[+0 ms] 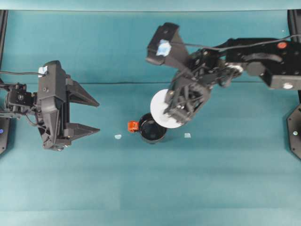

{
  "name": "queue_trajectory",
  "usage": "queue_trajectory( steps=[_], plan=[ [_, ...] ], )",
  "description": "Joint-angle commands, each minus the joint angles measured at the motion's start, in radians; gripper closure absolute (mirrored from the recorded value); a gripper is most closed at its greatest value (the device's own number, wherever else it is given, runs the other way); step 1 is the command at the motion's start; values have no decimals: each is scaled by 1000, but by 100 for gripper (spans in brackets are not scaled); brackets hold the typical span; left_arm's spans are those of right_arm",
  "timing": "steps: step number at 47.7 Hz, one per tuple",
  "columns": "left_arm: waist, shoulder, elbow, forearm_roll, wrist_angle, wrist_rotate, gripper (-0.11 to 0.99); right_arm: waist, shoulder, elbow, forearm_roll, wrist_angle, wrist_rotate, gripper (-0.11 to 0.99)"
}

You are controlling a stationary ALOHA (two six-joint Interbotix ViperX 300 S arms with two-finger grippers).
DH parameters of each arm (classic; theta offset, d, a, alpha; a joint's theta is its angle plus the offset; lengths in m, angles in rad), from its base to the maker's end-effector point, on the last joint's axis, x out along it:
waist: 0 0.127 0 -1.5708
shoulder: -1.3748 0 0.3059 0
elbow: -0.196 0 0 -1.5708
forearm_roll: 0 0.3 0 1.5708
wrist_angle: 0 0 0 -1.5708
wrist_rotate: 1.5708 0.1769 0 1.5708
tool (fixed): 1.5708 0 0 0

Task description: Put the paper cup into the moved red handle cup holder.

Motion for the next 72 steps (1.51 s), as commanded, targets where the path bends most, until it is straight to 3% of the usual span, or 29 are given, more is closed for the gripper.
queue_trajectory(
  steps=[1,8,35,39,44,47,72],
  plan=[
    [-2,-3,-14,3,-5,0,-2,21,21,-38,11,-17,11,97],
    [-2,-5,-14,3,-5,0,-2,37,69,-48,11,-34,12,97],
    [-2,-5,-12,3,-5,0,-2,32,152,-32,-2,-89,6,97],
    [-2,-5,-12,3,-5,0,-2,32,164,-32,-9,-89,3,97],
    [-2,-5,-14,3,-5,0,-2,31,181,-32,-35,-89,5,97],
    [-3,-5,-12,3,-5,0,-2,31,187,-32,-41,-89,5,97],
    [-5,-5,-14,3,-5,-2,-2,29,192,-32,-37,-109,5,97]
  ],
)
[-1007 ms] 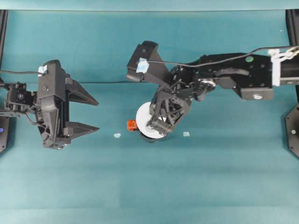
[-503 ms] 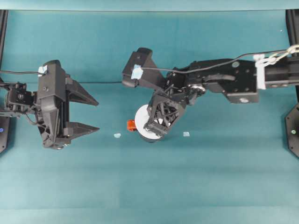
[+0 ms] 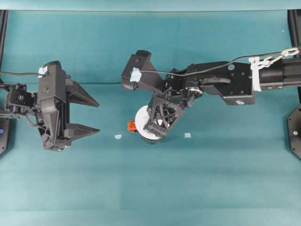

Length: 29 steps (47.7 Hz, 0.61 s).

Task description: Put the paper cup into the moved red handle cup holder.

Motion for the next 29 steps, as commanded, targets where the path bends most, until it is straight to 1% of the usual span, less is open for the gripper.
queue_trajectory(
  steps=[1,4,7,10,12,13,14,16,17,19,21,23,25,26,27,28,29],
  plan=[
    [-2,-5,-14,2,-5,-2,-2,0,-14,-5,3,-5,2,97],
    [-2,-5,-15,2,-5,-2,-2,0,-14,-5,5,-2,2,97],
    [-3,-5,-15,2,-5,-2,-2,0,-14,-5,6,-2,2,94],
    [-3,-5,-15,2,-5,-2,-2,0,-15,-6,12,-2,2,89],
    [-3,-5,-15,2,-5,-2,-2,0,-15,-6,15,-2,2,83],
    [-3,-5,-15,0,-5,-2,-2,0,-14,-8,14,0,2,80],
    [-3,-5,-15,2,-5,-2,-2,0,-14,-8,15,2,2,76],
    [-2,-5,-15,2,-5,-2,-2,0,-14,-6,14,3,5,67],
    [-2,-5,-15,2,-5,-2,-2,0,-14,-6,15,6,5,62],
    [-3,-5,-15,2,-5,-2,-2,0,-14,-6,14,9,5,51],
    [-3,-5,-15,0,-5,-2,-2,0,-15,-6,12,12,5,37],
    [-2,-5,-15,2,-5,-2,-2,0,-15,-6,12,12,5,24],
    [-2,-5,-15,0,-5,-2,-2,0,-15,-5,12,12,5,13],
    [-2,-3,-15,2,-5,-2,-2,0,-15,-5,11,14,5,11],
    [-2,-3,-15,0,-5,-2,-2,0,-15,-6,12,14,5,10],
    [-2,-5,-15,0,-5,-2,-2,0,-15,-6,11,14,5,11],
    [-3,-3,-15,2,-5,-2,-2,0,-15,-5,12,14,5,12]
  ],
)
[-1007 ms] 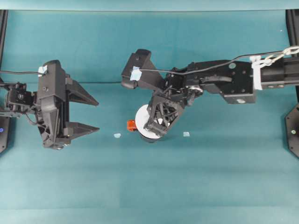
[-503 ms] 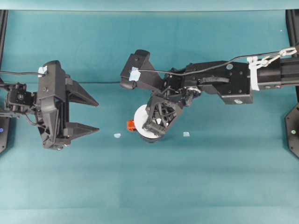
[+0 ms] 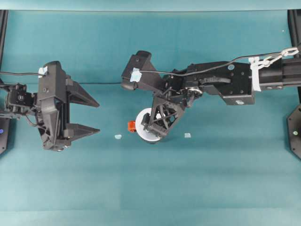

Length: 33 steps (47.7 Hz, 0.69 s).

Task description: Put the paper cup into the moved red handle cup holder.

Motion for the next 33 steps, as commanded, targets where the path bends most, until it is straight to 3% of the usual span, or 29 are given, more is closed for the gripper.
queue_trajectory(
  steps=[1,23,33],
  plan=[
    [0,-5,-15,3,-5,-2,-2,0,-15,-8,2,-2,5,13],
    [-2,-5,-15,3,-5,-2,-2,0,-15,-9,2,-5,5,15],
    [-2,-5,-15,3,-5,-21,-2,2,-15,-11,2,-3,5,15]
  ],
)
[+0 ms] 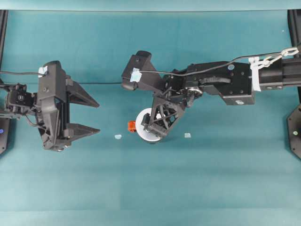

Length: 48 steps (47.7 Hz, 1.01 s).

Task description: Put the paper cup into the moved red handle cup holder.

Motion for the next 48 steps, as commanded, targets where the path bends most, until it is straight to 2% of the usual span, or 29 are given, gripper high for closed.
queue_trajectory(
  steps=[1,32,40,48],
  plan=[
    [0,-5,-14,3,-5,-3,-2,0,-15,-11,2,-3,5,15],
    [-2,-9,-12,3,-5,-3,-2,0,-83,-8,-3,23,3,16],
    [-3,-11,-11,3,-5,-5,-2,2,-129,-6,-17,25,3,16],
    [-2,-11,-11,3,-5,-5,-2,2,-170,-3,-17,23,2,16]
  ],
)
